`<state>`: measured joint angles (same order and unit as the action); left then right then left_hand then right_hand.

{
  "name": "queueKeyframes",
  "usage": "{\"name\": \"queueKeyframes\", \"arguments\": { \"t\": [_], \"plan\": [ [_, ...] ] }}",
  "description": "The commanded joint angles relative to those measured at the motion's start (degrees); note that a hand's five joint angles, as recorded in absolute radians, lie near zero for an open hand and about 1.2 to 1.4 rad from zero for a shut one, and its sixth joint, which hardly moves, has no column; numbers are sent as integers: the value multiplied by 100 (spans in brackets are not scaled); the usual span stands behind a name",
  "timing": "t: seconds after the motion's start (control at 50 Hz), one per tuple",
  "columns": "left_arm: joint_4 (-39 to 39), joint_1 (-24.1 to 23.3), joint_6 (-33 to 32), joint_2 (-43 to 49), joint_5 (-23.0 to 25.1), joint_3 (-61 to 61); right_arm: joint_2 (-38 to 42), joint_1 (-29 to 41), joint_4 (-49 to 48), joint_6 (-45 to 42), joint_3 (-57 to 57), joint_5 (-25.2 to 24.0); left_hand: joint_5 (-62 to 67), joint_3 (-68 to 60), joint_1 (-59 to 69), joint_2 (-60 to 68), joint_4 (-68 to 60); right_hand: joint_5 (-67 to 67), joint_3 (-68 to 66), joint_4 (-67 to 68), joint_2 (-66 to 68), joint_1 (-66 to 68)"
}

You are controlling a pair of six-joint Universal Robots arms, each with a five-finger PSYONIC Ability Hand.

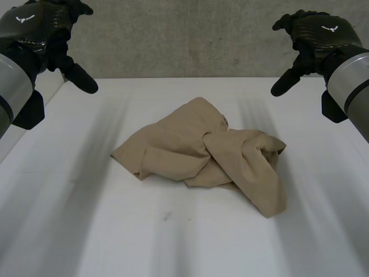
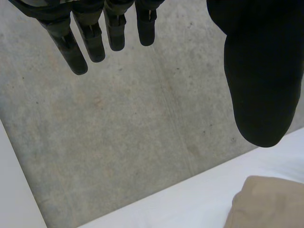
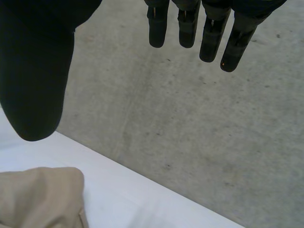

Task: Fold the shorts.

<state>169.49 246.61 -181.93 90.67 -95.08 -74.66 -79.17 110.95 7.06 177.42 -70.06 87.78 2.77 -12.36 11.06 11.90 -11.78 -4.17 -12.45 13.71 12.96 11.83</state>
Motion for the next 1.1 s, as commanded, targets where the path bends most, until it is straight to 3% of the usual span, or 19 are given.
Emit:
{"name": "queueKeyframes", "arguments": {
  "t": [0.02,0.3,0.42,0.5,0.58,0.64,0.76,0.88,0.96,0.98,1.1],
  "plan": [
    [-65,1,-9,100,-28,-4,86,41,77,-278,36,161,-277,236,-106,-190,178,417,245,-371,-296,-183],
    [-47,-34,-35,267,-10,-75,208,-3,94,-831,106,82,-277,236,-106,-190,178,417,245,-371,-296,-183],
    [-48,-271,-44,495,-10,-92,621,-29,568,-2463,308,-243,-277,236,-106,-190,178,417,245,-371,-296,-183],
    [-65,-692,-35,837,-45,-153,937,-160,1287,-3825,440,-261,-273,231,-101,-186,174,417,245,-371,-296,-183],
    [-30,-1245,-35,1390,-89,-285,1236,-423,1614,-4180,449,-296,-206,164,-34,-119,106,417,245,-371,-296,-183],
    [-30,-1431,-35,1804,-247,-277,1456,-539,1615,-4136,493,-331,-189,147,-17,-101,89,417,245,-371,-296,-183],
    [84,-1721,-53,2867,-1073,-128,2335,-688,1676,-3689,844,-419,-88,46,84,-1,-11,417,245,-371,-296,-183],
    [549,-1783,-61,3527,-1399,-4,2836,-864,1667,-1839,1353,-533,634,-675,805,721,-733,417,245,-371,-296,-183],
    [831,-1774,-79,3817,-1434,92,3091,-882,1685,-922,1442,-708,2329,-2371,2501,2416,-2428,417,245,-371,-296,-183],
    [884,-1766,-96,3853,-1434,101,3135,-882,1685,-815,1442,-761,3317,-3359,3489,3404,-3417,417,245,-371,-296,-183],
    [1024,-1643,-123,3818,-1425,66,3337,-829,1694,-586,1364,-1148,5864,-5906,6036,5951,-5964,417,245,-371,-296,-183]
  ]
}}
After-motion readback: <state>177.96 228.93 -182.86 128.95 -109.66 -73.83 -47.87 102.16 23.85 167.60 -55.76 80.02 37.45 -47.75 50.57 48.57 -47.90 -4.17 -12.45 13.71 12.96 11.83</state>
